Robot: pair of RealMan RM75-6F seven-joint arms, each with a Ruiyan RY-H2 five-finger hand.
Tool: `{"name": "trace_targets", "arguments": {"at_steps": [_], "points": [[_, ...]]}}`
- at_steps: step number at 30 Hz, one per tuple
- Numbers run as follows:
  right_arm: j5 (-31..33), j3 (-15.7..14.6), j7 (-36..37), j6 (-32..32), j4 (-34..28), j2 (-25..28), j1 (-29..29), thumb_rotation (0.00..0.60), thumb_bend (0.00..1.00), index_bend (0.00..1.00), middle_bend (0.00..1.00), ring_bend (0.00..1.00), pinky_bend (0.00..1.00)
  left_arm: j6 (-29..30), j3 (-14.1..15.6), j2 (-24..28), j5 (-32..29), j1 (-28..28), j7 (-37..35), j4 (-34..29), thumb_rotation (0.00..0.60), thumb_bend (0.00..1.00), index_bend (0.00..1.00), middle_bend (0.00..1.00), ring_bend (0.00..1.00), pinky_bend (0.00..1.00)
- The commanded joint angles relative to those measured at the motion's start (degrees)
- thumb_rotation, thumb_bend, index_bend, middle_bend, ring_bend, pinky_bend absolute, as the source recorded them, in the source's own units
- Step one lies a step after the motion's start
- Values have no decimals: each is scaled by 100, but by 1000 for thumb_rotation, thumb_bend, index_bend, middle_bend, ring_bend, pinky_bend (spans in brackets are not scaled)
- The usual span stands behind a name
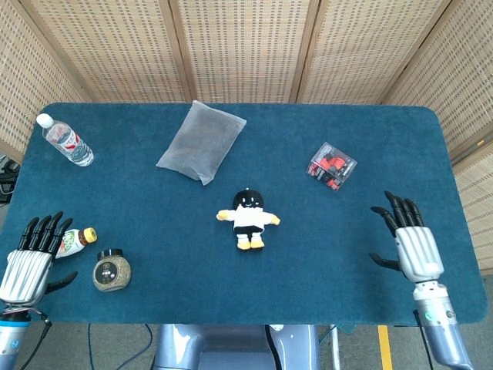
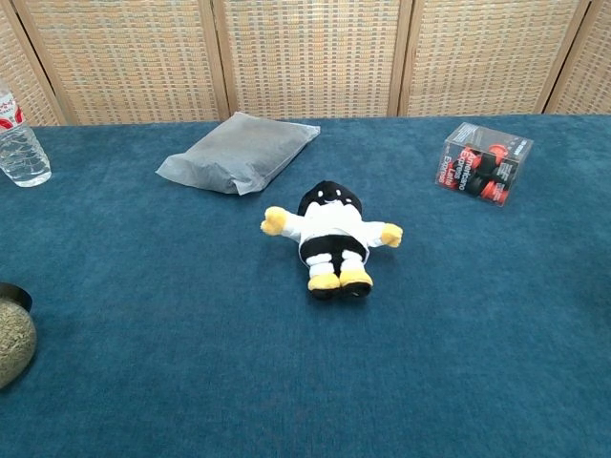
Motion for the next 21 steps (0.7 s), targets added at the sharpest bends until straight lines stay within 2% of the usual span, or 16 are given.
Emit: {"name": "trace_targets", "arguments": {"at_steps": [1, 6, 12, 16, 21], "points": [[466, 359, -655, -508, -380, -323, 541, 600, 197, 274, 6, 0, 9, -27, -28, 10, -50, -14, -60, 29, 600, 52, 0, 0, 0, 0], [1149, 716, -1661, -872, -640, -956, 1188, 600, 217, 308, 23, 0, 17, -82, -73, 31, -153, -35, -202, 84, 600, 54, 0, 0, 0, 0], [1759, 1023, -2382, -944, -618, -1617, 1761, 600, 264, 363, 52, 0, 33, -154, -102, 30, -226, -67, -288, 152, 600, 54, 0, 0, 0, 0], [2115, 1180, -2683, -1020, -472, -1992, 2121, 600, 288, 382, 63, 0, 34, -228, -107, 18, -270, -95, -318, 192, 600, 56, 0, 0, 0, 0], [2707, 1413, -3036, -1171, 5, -2618, 2722, 600, 310, 409, 77, 0, 34, -302, -149, 9, -378, -124, -385, 243, 600, 56, 0, 0, 0, 0]]}}
